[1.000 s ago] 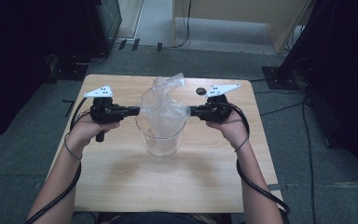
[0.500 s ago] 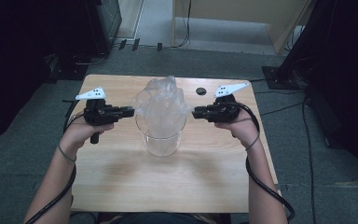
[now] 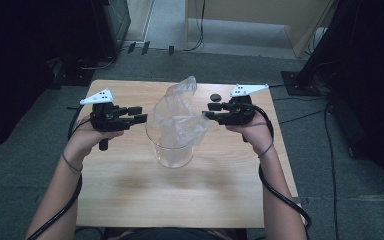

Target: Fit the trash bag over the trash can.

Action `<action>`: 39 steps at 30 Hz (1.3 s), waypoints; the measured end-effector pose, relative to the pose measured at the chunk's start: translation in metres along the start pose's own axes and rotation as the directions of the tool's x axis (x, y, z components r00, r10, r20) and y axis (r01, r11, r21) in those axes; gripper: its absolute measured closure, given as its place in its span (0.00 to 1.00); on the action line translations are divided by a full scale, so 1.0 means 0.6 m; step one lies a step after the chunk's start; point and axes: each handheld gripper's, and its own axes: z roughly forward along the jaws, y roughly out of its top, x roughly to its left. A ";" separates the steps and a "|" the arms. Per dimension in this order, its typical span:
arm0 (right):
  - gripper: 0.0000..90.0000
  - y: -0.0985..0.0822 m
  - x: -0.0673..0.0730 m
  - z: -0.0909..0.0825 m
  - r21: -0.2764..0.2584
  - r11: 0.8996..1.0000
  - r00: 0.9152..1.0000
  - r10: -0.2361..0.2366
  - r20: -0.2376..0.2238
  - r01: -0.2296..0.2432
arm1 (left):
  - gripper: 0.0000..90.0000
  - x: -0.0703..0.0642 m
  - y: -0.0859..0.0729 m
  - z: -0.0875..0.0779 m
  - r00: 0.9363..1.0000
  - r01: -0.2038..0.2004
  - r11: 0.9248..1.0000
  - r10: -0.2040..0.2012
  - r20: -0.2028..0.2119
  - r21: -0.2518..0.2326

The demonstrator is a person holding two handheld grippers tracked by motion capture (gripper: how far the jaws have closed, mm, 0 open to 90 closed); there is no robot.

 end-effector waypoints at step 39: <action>0.52 0.018 0.052 0.089 -0.013 1.000 0.999 -0.020 0.039 0.020 | 0.98 -0.040 0.023 0.096 0.993 -0.082 0.995 0.086 -0.077 0.060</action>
